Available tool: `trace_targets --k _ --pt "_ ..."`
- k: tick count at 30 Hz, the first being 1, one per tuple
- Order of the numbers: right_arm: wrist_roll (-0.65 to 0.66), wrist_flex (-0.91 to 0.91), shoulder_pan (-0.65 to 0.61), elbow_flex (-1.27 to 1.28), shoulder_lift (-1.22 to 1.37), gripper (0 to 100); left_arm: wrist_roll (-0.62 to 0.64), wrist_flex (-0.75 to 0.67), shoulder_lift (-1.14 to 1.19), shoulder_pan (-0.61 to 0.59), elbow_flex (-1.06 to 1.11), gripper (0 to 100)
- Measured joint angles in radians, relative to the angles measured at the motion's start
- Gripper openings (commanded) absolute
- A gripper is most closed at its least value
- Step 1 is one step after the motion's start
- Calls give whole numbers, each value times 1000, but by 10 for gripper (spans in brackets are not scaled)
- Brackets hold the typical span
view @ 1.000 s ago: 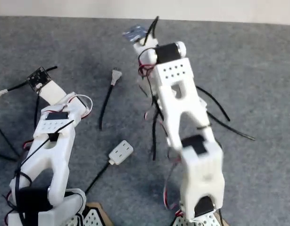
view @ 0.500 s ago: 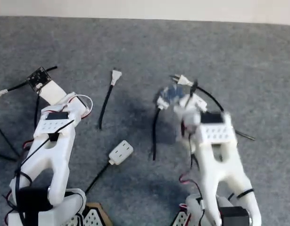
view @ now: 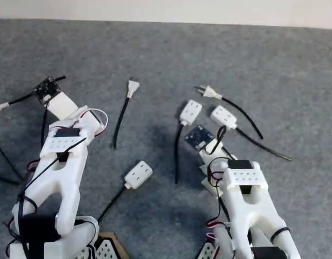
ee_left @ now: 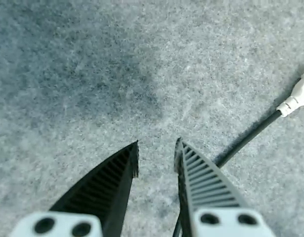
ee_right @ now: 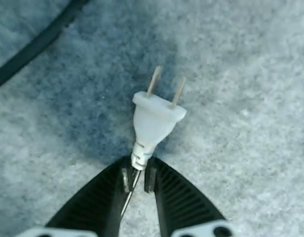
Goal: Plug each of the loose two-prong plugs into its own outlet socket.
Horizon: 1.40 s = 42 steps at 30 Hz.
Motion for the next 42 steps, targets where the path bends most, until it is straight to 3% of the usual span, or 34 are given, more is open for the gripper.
trace_targets --k 10,16,18,30,38,42 --pt "0 0 0 0 0 10 0 0 0 0 0 144" --pt "0 0 0 2 9 184 0 0 0 3 0 144" --pt "2 0 -2 2 11 198 0 0 0 3 0 144" --pt "-239 -64 -48 3 11 197 0 0 0 3 0 144" --pt "-333 -84 -48 0 12 9 0 0 0 3 0 144" --pt "-402 -92 -51 0 12 5 0 0 0 3 0 144"
